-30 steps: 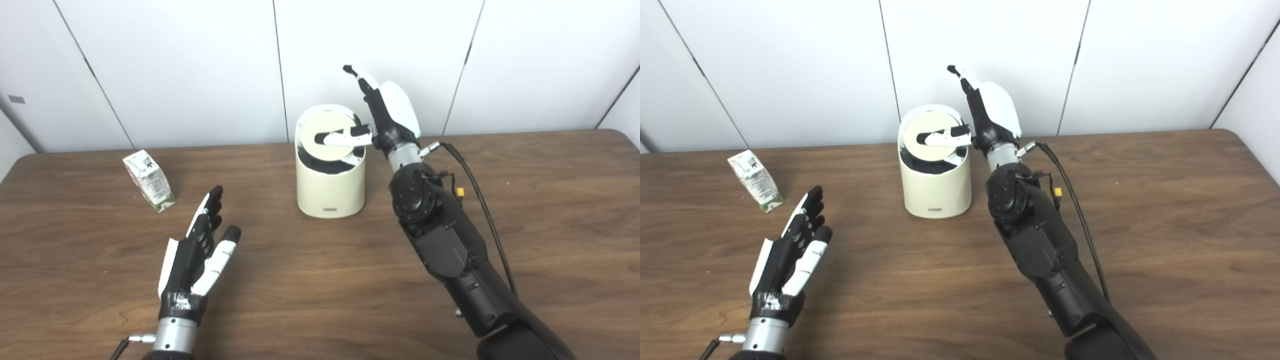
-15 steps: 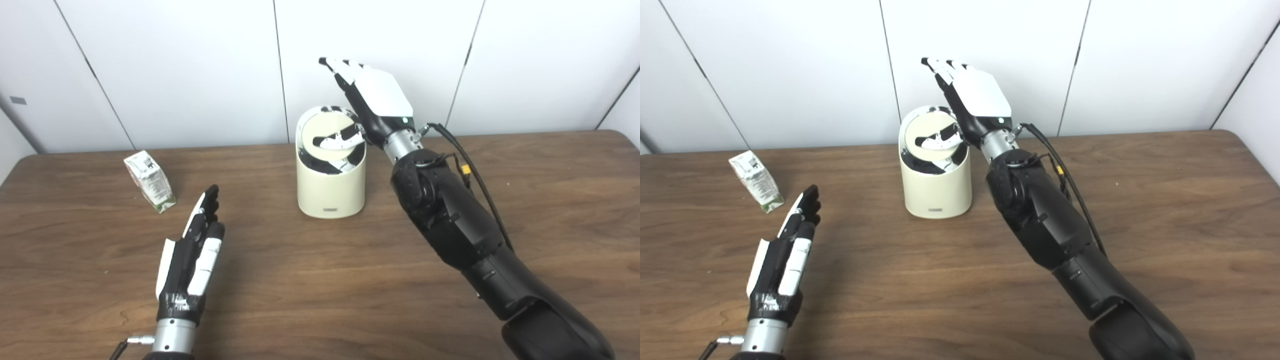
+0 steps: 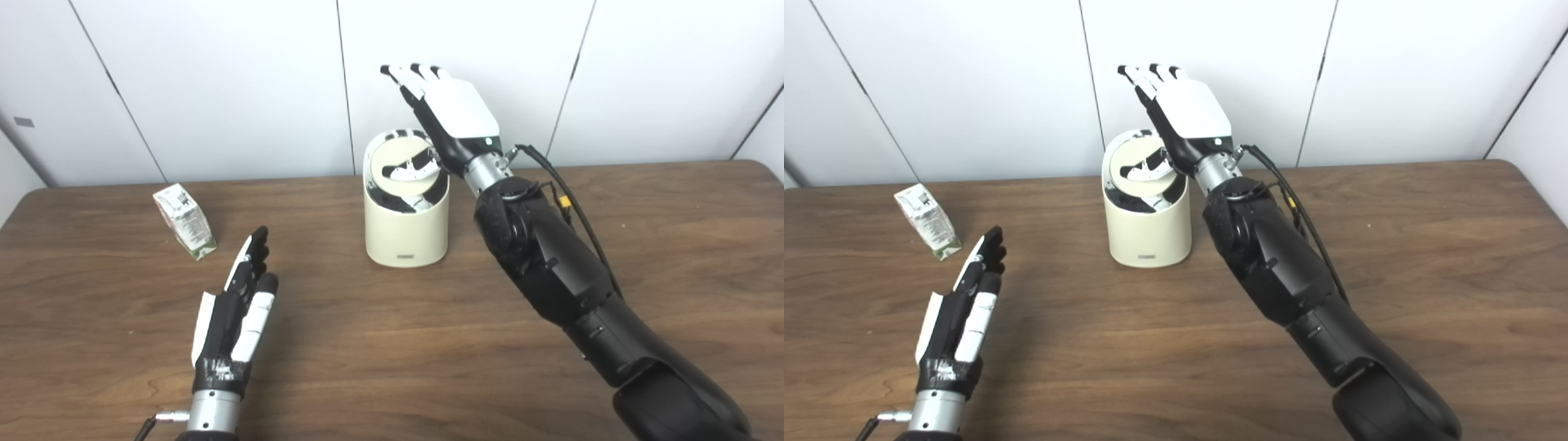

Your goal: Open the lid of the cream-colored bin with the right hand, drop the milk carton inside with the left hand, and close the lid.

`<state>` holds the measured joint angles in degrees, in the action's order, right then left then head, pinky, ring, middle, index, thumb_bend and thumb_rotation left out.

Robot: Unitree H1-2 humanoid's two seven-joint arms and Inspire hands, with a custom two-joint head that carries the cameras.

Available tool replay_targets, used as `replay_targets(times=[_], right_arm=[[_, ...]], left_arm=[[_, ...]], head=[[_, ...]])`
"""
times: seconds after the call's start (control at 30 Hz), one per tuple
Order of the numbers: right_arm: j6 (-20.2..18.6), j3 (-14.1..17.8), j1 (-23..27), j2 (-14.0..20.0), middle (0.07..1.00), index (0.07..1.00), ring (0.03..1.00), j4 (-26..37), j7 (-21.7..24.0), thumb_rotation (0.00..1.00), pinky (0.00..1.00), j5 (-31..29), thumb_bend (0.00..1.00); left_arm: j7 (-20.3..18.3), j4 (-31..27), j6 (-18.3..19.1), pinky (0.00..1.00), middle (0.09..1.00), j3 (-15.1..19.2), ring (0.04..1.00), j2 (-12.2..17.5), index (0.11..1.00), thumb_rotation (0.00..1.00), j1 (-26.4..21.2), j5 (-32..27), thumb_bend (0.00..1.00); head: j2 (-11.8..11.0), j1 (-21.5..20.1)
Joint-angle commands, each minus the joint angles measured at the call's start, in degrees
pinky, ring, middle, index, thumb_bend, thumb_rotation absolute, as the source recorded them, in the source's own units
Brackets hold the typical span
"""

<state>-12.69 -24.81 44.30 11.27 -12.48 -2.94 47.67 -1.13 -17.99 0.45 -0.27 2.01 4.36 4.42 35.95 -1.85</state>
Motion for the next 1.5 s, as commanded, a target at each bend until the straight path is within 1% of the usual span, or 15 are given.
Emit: replay_targets(times=[0.0,0.07,0.13,0.2,0.27,0.3,0.4,0.53,0.7,0.83,0.97,1.1,1.2,1.33,1.47], right_arm=[[0.33,0.6,0.67,1.28,0.926,0.942,0.967,-0.92,0.71,0.14,0.97,0.83,1.0],[0.49,1.94,0.12,0.62,0.924,0.944,0.962,-0.37,0.76,0.15,0.97,-1.18,1.0],[0.79,6.19,-0.9,-1.87,0.922,0.937,0.963,0.81,0.22,0.2,0.98,-7.33,0.99],[-0.32,11.65,-1.57,-5.33,0.91,0.925,0.929,2.87,-0.12,0.27,0.89,-14.31,0.96],[-1.14,15.45,-1.75,-7.72,0.907,0.922,0.885,4.45,0.2,0.28,0.78,-18.65,0.91],[-2.29,17.98,-1.94,-9.28,0.907,0.921,0.879,5.91,0.41,0.28,0.76,-21.65,0.9],[-7.39,23.45,-2.36,-12.75,0.907,0.922,0.902,10.13,1.33,0.33,0.81,-28.67,0.78],[-12.99,28.28,-2.43,-15.34,0.919,0.935,0.916,14.21,2.72,0.3,0.85,-36.45,0.63],[-14.15,30.68,-3.21,-16.05,0.916,0.932,0.932,16.23,2.43,0.32,0.96,-39.76,0.53],[-14.22,30.95,-4.28,-15.45,0.924,0.923,0.941,17.15,2.49,0.34,0.98,-39.98,0.54],[-14.21,28.97,-5.43,-13.83,0.912,0.916,0.926,18.11,3.41,0.32,0.95,-36.96,0.6],[-13.89,24.82,-5.67,-11.08,0.887,0.898,0.909,17.59,2.68,0.3,0.89,-32.41,0.71],[-13.6,21.42,-5.53,-8.7,0.893,0.895,0.888,17.05,2.75,0.29,0.8,-28.99,0.82],[-10.5,15.58,-5.3,-4.91,0.901,0.912,0.877,14.62,2.15,0.22,0.76,-22.74,0.93],[-10.26,10.47,-5.06,-2.54,0.92,0.936,0.886,12.24,1.83,0.25,0.77,-15.98,1.0]], left_arm=[[0.08,-1.27,-3.47,1.0,0.987,-0.23,0.981,0.41,1.0,0.86,-1.76,0.47,0.73],[0.23,-1.25,-3.67,1.0,0.986,-0.31,0.976,0.35,1.0,0.86,-1.74,0.72,0.73],[0.25,-1.16,-4.01,0.99,0.985,-0.37,0.974,0.29,1.0,0.86,-1.68,0.73,0.73],[-0.04,-1.01,-4.47,0.99,0.986,-0.56,0.973,0.42,1.0,0.85,-1.65,0.53,0.73],[-0.41,-1.0,-4.58,0.99,0.994,-0.72,0.981,0.66,1.0,0.86,-1.65,0.22,0.72],[-0.48,-1.01,-4.63,0.99,0.995,-0.75,0.982,0.73,1.0,0.85,-1.67,0.1,0.72],[-0.3,-1.15,-4.81,1.0,0.994,-0.73,0.984,0.86,1.0,0.85,-1.75,0.12,0.69],[0.28,-0.89,-5.1,1.0,0.99,-0.38,0.978,0.7,0.996,0.85,-1.8,0.3,0.69],[0.34,-0.64,-5.08,0.98,0.981,-0.52,0.971,0.8,0.988,0.86,-1.66,0.96,0.7],[0.33,-0.24,-5.13,0.97,0.981,-0.41,0.971,0.85,0.986,0.85,-1.66,0.66,0.7],[0.14,-0.17,-4.66,0.97,0.982,-0.35,0.974,1.01,0.987,0.85,-1.64,0.44,0.7],[0.16,-0.12,-4.77,0.97,0.98,-0.48,0.971,0.99,0.986,0.85,-1.57,0.53,0.7],[0.2,0.08,-4.96,0.97,0.978,-0.57,0.973,0.95,0.982,0.84,-1.53,0.62,0.71],[0.2,0.12,-4.78,0.97,0.978,-0.67,0.974,0.74,0.98,0.84,-1.65,0.48,0.71],[-0.27,0.33,-4.96,1.0,0.986,-0.89,0.988,1.01,0.988,0.83,-1.67,0.03,0.71]], head=[[0.02,0.01],[0.0,0.13],[-0.01,0.19],[-0.01,0.19],[0.11,0.1],[0.2,0.0],[0.44,-0.18],[0.71,-0.36],[0.84,-0.63],[0.96,-0.81],[1.02,-0.9],[0.99,-0.93],[1.01,-1.02],[0.86,-0.9],[0.75,-0.84]])
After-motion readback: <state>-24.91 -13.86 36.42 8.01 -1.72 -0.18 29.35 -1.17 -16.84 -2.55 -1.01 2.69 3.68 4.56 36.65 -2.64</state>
